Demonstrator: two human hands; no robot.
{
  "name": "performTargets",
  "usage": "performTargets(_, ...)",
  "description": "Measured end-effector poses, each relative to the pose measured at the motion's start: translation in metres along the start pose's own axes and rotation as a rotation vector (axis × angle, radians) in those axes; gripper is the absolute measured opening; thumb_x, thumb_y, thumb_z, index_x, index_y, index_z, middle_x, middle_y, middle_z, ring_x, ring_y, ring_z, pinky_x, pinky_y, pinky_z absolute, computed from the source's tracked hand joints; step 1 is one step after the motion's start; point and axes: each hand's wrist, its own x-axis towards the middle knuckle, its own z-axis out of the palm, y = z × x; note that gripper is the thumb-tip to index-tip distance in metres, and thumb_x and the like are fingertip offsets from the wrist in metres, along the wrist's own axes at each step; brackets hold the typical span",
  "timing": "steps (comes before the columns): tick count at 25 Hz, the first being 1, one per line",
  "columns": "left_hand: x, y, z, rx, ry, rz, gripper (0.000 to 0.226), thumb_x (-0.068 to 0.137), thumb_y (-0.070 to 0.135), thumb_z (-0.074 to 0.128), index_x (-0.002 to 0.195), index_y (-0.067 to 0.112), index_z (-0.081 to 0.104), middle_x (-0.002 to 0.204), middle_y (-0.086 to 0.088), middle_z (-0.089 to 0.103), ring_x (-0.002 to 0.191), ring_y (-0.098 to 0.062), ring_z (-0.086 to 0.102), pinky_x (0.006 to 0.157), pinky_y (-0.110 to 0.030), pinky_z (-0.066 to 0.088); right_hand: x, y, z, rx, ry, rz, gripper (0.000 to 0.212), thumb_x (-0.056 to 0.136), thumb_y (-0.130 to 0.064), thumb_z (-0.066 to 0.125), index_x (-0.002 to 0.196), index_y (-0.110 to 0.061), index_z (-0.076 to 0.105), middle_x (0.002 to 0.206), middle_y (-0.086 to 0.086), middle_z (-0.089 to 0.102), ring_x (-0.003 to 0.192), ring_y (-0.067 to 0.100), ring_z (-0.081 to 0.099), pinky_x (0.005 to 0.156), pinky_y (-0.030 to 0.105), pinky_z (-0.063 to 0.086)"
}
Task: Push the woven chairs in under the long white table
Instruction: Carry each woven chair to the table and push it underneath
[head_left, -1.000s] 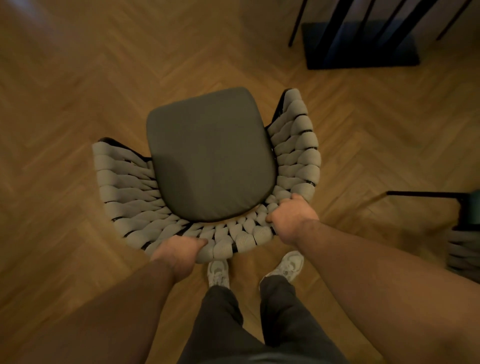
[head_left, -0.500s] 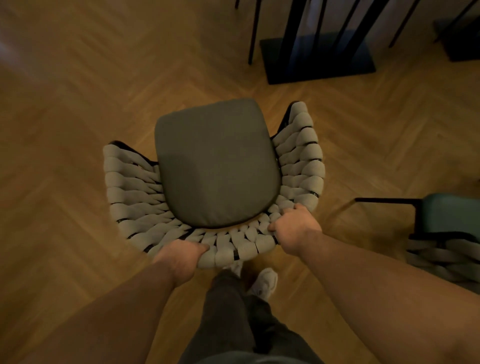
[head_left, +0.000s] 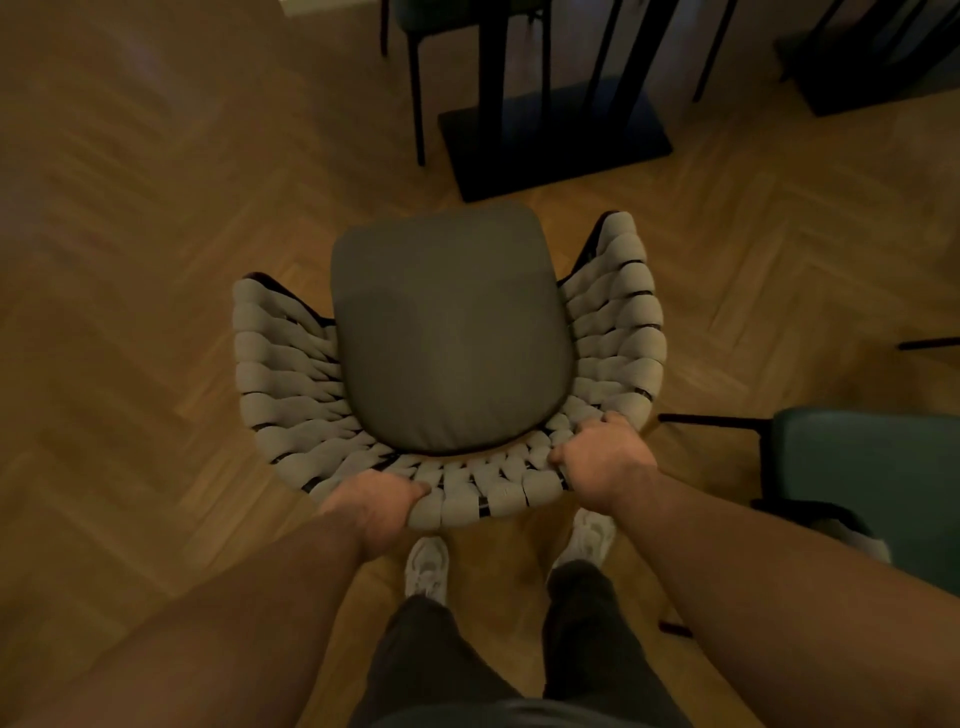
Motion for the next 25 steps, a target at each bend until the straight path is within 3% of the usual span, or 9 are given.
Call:
performTargets(7, 0.059, 0.083, -0.062, -0.085, 0.029, -0.031, 0.050, 0.103, 0.022, 0.055, 0.147, 0.044, 0.049, 0.136, 0.007, 0.065, 0.122, -0.019, 0.062, 0.103, -0.042, 0.053, 0.010, 0.127, 0.005, -0.012, -0.019, -0.031, 0.039, 0.102, -0.025, 0.054, 0.136, -0.041, 0.060, 0.128, 0.002, 0.066, 0.124, 0.026, 0.056, 0.111, 0.050, 0.034)
performTargets(13, 0.111, 0.114, -0.109, 0.002, 0.043, -0.011, 0.056, 0.103, 0.008, 0.048, 0.150, 0.038, 0.046, 0.143, 0.001, 0.062, 0.128, -0.024, 0.061, 0.104, -0.043, 0.052, 0.030, 0.196, 0.001, 0.017, -0.043, -0.013, 0.040, 0.101, -0.026, 0.057, 0.138, -0.041, 0.057, 0.132, 0.001, 0.063, 0.129, 0.025, 0.051, 0.116, 0.050, 0.031)
performTargets(18, 0.155, 0.122, -0.158, 0.114, 0.060, 0.024, 0.056, 0.101, 0.007, 0.046, 0.149, 0.035, 0.046, 0.145, 0.002, 0.062, 0.130, -0.024, 0.061, 0.115, -0.047, 0.036, 0.053, 0.245, -0.005, 0.062, -0.032, 0.027, 0.040, 0.101, -0.027, 0.059, 0.139, -0.040, 0.057, 0.134, 0.000, 0.063, 0.132, 0.025, 0.051, 0.120, 0.052, 0.029)
performTargets(25, 0.211, 0.151, -0.210, 0.039, 0.030, -0.030, 0.055, 0.104, 0.015, 0.045, 0.152, 0.041, 0.043, 0.143, 0.002, 0.063, 0.127, -0.023, 0.062, 0.111, -0.044, 0.044, 0.088, 0.328, -0.024, 0.011, -0.029, -0.017, 0.040, 0.102, -0.030, 0.056, 0.141, -0.039, 0.055, 0.137, 0.001, 0.063, 0.132, 0.027, 0.051, 0.116, 0.051, 0.032)
